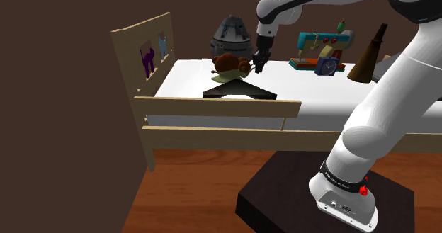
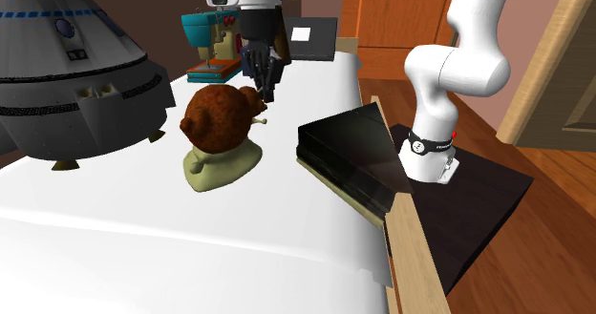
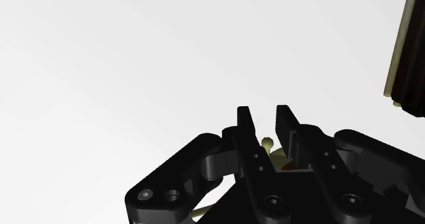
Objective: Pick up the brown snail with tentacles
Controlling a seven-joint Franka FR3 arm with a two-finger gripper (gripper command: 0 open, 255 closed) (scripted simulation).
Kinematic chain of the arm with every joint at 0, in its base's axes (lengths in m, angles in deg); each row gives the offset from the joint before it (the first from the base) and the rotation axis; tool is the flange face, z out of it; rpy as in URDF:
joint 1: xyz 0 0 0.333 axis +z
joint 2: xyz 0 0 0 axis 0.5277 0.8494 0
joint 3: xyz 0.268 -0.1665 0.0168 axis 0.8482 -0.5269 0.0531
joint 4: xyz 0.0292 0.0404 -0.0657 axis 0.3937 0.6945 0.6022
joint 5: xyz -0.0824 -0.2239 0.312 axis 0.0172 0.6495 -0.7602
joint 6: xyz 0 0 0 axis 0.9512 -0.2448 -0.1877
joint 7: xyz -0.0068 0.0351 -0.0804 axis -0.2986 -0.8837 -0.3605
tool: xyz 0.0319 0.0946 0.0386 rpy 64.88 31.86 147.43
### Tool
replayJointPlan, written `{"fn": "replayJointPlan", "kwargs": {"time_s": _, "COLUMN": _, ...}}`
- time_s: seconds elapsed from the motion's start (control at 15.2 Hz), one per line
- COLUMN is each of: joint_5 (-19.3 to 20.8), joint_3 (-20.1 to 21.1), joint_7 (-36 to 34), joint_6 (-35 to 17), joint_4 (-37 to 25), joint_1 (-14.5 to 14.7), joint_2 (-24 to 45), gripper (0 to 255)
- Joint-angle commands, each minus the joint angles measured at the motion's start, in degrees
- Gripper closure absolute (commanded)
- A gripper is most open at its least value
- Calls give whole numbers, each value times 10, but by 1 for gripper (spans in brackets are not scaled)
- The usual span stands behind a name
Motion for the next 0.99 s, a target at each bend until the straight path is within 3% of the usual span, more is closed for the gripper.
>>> {"fn": "replayJointPlan", "kwargs": {"time_s": 0.0, "joint_5": 1, "joint_3": 0, "joint_7": -1, "joint_6": 15, "joint_4": -11, "joint_1": 0, "joint_2": -4, "gripper": 255}}
{"fn": "replayJointPlan", "kwargs": {"time_s": 0.92, "joint_5": 4, "joint_3": 3, "joint_7": -8, "joint_6": 108, "joint_4": -96, "joint_1": 1, "joint_2": -13, "gripper": 255}}
